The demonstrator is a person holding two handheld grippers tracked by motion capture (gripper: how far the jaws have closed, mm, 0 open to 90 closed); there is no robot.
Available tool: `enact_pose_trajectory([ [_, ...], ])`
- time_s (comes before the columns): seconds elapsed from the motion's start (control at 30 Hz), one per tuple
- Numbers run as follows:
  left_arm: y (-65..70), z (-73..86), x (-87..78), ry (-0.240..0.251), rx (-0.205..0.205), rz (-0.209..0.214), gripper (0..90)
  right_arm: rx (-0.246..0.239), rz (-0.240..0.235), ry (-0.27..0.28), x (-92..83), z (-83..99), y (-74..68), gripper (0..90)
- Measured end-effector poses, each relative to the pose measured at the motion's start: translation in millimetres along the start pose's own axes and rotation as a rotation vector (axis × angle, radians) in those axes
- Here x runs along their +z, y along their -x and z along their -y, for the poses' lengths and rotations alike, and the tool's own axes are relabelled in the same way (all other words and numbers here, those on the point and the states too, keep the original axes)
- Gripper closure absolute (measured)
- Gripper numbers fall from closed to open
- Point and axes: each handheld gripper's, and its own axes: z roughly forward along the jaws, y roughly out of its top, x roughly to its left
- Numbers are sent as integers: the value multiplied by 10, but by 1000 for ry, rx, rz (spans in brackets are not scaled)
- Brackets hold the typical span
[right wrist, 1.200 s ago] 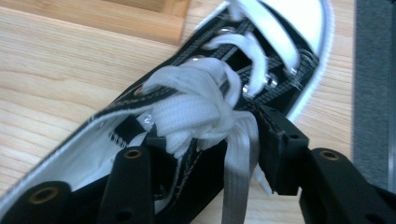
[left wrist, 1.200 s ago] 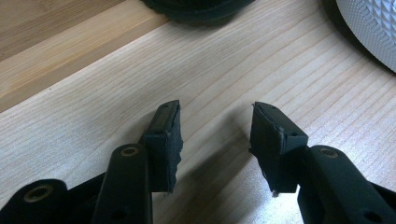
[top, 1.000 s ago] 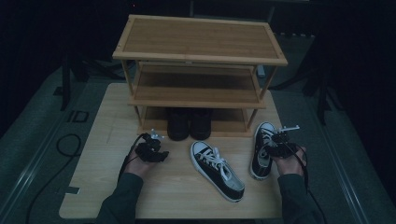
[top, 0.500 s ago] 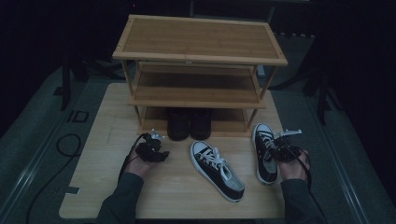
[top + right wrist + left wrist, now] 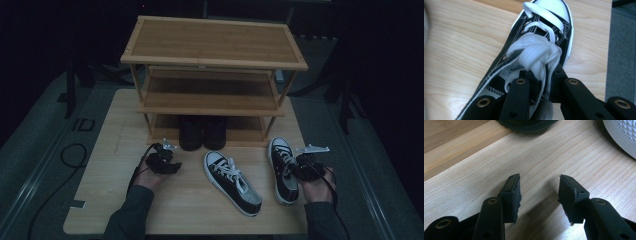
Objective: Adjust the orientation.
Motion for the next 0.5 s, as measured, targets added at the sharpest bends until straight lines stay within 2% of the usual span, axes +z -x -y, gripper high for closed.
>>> enact_pose_trajectory([
  [0.13, 5, 0, -1, 0, 1, 5, 532, -26, -35, 25, -68, -22, -71, 817],
  [0.23, 6, 0, -1, 0, 1, 5, 532, -65, -61, 45, -81, -58, -142, 817],
  [0.37, 9, 2, 0, 1, 2, 4, 532, -117, -100, 62, -14, -119, -244, 817],
  [0.5, 29, -1, -3, -4, 4, 9, 540, -168, -116, 69, 80, -172, -338, 817],
])
